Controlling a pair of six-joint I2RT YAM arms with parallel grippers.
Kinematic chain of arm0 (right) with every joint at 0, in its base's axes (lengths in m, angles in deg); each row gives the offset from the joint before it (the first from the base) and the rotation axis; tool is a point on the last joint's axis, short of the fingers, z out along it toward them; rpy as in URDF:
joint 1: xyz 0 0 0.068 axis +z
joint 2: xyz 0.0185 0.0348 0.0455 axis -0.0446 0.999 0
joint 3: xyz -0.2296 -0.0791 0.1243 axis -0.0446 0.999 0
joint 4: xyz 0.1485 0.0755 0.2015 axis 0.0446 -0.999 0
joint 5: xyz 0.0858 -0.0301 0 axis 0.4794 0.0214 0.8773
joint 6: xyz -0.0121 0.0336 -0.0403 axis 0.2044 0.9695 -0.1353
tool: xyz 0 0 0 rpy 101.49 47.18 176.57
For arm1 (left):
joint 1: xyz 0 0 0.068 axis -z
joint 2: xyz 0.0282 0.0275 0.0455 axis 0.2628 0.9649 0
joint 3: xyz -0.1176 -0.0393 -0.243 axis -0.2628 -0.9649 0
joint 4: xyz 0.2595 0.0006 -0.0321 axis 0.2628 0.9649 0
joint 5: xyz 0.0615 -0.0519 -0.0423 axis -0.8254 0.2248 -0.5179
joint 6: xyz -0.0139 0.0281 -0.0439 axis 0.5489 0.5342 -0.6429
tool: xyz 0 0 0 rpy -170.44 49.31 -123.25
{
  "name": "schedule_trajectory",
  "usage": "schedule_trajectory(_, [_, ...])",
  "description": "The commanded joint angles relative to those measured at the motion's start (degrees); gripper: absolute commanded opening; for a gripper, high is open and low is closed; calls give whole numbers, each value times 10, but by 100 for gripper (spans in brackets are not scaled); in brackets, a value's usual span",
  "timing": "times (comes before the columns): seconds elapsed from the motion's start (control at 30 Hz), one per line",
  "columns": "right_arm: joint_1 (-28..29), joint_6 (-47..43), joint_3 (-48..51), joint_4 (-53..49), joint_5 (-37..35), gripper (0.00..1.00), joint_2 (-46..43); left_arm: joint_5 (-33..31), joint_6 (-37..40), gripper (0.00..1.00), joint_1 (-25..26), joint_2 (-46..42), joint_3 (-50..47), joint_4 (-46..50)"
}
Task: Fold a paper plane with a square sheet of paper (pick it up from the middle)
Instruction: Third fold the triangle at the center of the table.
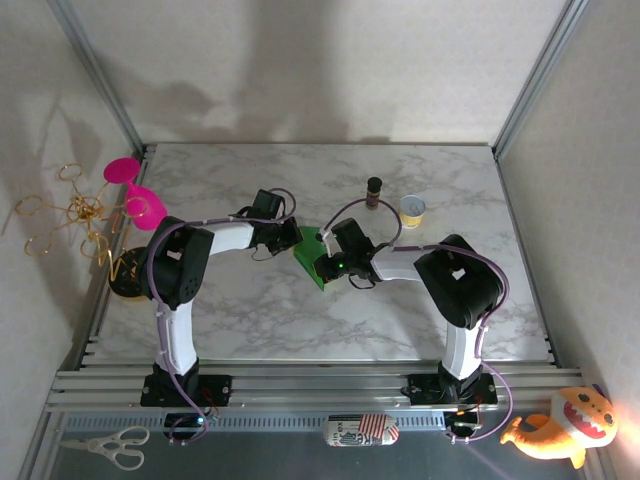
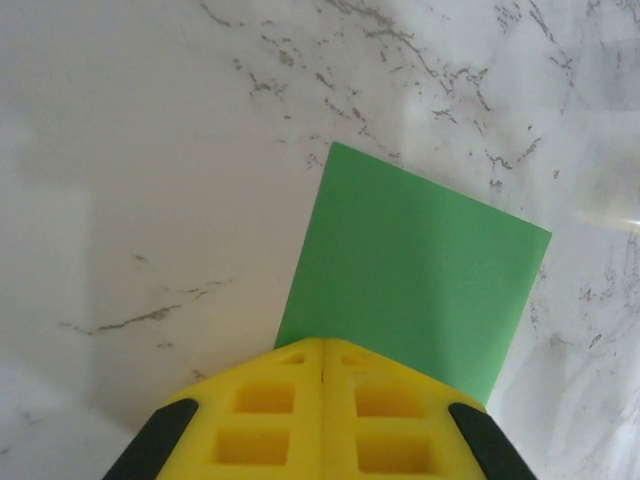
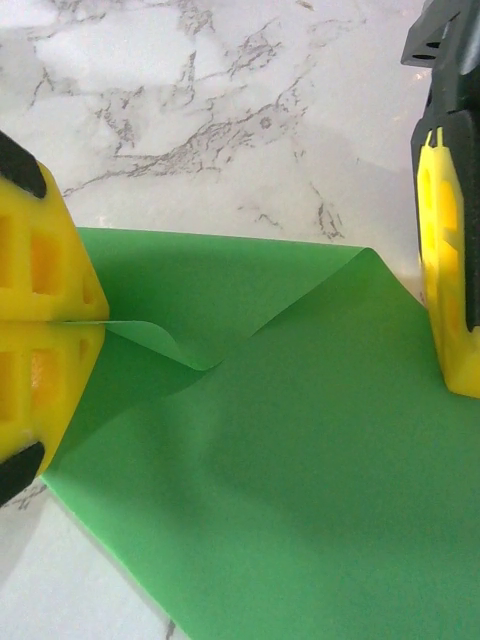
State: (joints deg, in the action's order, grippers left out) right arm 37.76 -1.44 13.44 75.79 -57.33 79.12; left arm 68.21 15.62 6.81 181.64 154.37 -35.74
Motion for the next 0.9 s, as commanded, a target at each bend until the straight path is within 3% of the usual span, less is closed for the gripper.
schedule_trajectory(0.0, [-2, -1, -16, -24, -9, 1, 7, -23, 18, 3, 7, 30, 0, 56])
schedule_trajectory(0.23, [-2, -12, -22, -47, -10, 1, 23, -16, 27, 6, 6, -6, 36, 67])
schedule_trajectory(0.37, [-2, -11, -33, -67, -8, 2, 36, -32, 15, 13, 5, -49, 43, 63])
schedule_trajectory(0.53, [-2, 1, -44, -82, 6, 2, 50, -35, -25, 18, 6, -106, -27, 13])
schedule_trajectory(0.87, [-23, 10, -70, -118, 23, 3, 69, 35, -127, 13, 38, -154, -172, -144])
